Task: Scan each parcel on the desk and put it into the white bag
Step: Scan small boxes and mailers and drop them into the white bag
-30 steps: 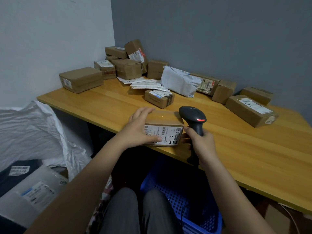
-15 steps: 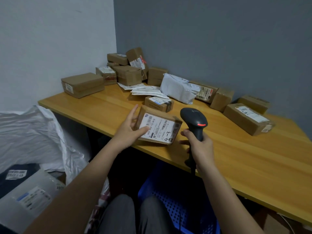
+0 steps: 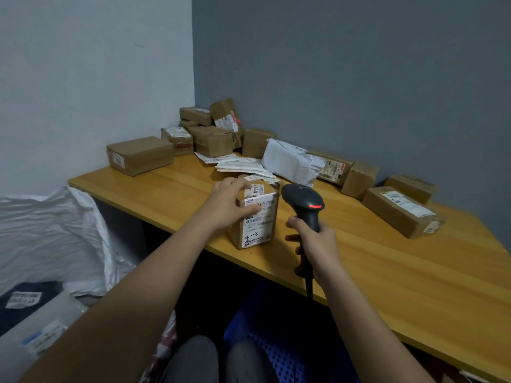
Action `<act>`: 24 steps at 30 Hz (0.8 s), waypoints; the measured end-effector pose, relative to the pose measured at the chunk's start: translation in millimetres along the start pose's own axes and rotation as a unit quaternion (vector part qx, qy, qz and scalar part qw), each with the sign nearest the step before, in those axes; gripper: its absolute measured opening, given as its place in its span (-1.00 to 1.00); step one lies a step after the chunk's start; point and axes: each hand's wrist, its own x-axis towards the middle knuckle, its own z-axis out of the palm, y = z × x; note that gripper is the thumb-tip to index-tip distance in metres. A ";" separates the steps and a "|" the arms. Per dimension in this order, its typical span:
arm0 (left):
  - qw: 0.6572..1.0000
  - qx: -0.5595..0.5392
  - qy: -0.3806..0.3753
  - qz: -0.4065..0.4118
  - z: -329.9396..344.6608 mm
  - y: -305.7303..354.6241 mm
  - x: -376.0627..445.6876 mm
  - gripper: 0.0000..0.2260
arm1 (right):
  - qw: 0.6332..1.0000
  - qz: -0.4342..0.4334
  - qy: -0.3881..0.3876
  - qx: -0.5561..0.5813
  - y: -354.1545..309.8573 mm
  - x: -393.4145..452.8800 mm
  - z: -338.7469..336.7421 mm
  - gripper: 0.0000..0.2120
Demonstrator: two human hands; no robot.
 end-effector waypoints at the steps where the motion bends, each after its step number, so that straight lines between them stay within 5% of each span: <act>1: 1.000 -0.012 -0.015 0.000 1.5 -2.7 -2.7 -0.42 | 1.000 0.005 -0.002 -0.005 3.7 -1.6 -1.0 -0.90; 6: 0.994 -0.052 -0.098 -0.001 2.8 -16.7 -13.9 -0.16 | 1.000 0.000 -0.006 -0.017 16.9 -12.3 -6.9 -0.90; 24: 0.968 -0.230 -0.091 -0.046 7.7 -20.2 -10.1 -0.29 | 0.995 -0.072 -0.035 -0.060 23.4 -27.6 -11.1 -0.87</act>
